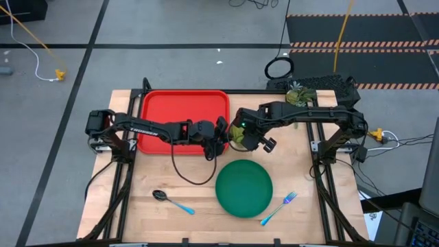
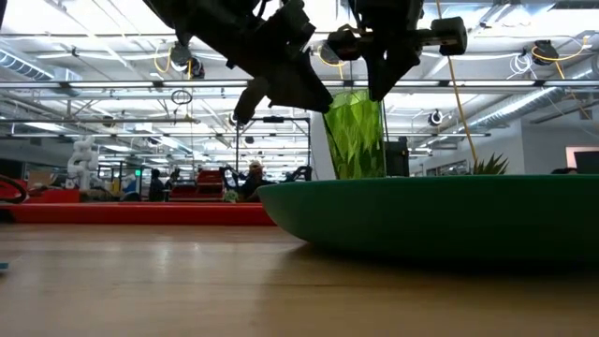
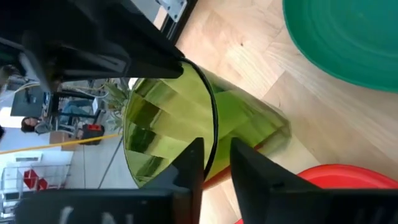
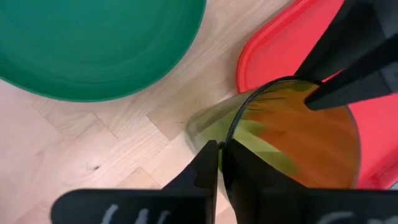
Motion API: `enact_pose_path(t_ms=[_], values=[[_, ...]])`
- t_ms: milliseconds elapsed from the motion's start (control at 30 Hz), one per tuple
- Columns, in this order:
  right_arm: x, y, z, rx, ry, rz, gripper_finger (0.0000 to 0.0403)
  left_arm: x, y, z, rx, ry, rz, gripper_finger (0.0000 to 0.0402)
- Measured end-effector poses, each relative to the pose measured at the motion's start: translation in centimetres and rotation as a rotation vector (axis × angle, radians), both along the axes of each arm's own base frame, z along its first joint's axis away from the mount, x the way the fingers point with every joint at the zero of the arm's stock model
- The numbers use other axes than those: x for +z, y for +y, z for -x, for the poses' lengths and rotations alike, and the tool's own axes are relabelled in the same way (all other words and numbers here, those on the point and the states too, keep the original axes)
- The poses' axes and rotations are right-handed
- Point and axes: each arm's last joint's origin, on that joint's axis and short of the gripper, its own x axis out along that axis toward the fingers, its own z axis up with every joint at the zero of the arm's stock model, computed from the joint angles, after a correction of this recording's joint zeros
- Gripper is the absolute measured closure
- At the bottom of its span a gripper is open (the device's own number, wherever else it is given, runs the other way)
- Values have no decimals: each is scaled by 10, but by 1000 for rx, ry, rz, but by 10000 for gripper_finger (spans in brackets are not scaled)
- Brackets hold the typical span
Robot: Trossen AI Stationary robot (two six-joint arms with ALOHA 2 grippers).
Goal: Pick and place plate/cup/fork/spoon on tray
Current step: Put the green cup on the top left of the red tray
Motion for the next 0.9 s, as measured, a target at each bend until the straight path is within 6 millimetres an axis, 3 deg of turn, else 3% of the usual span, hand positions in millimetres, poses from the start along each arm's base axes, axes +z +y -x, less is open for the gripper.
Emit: enact_pose_path(t_ms=[200,400,567,900], values=[[1,1,-2,6,-18,10,361,-1,-1,0,-17,9,-8,372],[3,1,-7,32,-75,16,294,1,0,-1,-26,-17,-12,394],[4,1,-10,50,-115,29,244,3,0,-2,-21,-36,2,394],[16,12,-5,22,-165,20,194,2,0,-2,-7,-36,27,396]])
